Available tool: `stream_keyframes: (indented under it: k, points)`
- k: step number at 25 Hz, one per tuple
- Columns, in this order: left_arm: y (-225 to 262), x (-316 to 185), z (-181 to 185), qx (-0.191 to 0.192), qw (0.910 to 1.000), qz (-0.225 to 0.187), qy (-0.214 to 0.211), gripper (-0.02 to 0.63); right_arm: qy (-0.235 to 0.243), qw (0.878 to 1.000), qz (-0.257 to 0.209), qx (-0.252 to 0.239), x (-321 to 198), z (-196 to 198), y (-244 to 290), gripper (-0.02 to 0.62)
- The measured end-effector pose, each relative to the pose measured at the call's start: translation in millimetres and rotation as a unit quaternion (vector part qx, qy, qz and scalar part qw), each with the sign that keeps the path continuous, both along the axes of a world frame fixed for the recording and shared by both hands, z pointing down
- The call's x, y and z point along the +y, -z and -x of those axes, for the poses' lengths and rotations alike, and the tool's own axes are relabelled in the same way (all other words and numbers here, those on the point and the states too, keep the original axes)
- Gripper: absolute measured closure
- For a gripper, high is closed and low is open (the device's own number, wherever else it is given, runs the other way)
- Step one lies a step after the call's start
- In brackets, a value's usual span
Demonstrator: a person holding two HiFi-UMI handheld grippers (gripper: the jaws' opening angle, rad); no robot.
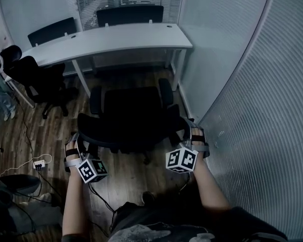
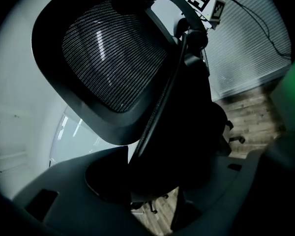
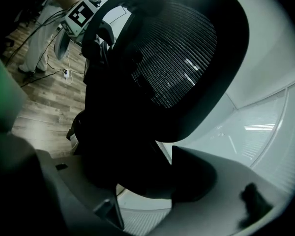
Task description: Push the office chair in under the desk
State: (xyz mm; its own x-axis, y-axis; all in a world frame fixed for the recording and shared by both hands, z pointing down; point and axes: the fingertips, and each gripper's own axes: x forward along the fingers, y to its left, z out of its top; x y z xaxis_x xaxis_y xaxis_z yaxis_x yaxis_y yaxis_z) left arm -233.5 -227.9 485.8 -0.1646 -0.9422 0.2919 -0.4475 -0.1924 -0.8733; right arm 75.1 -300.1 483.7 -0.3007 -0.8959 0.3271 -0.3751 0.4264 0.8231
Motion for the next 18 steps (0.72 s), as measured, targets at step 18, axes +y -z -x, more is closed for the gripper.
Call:
stream_keyframes:
  k: [18]
  points:
    - [1.2,-85.8,48.3,0.006,0.9998,0.001,-0.017,0.347,-0.002,1.000,0.009,0.004,-89.6,50.1,0.6,0.304]
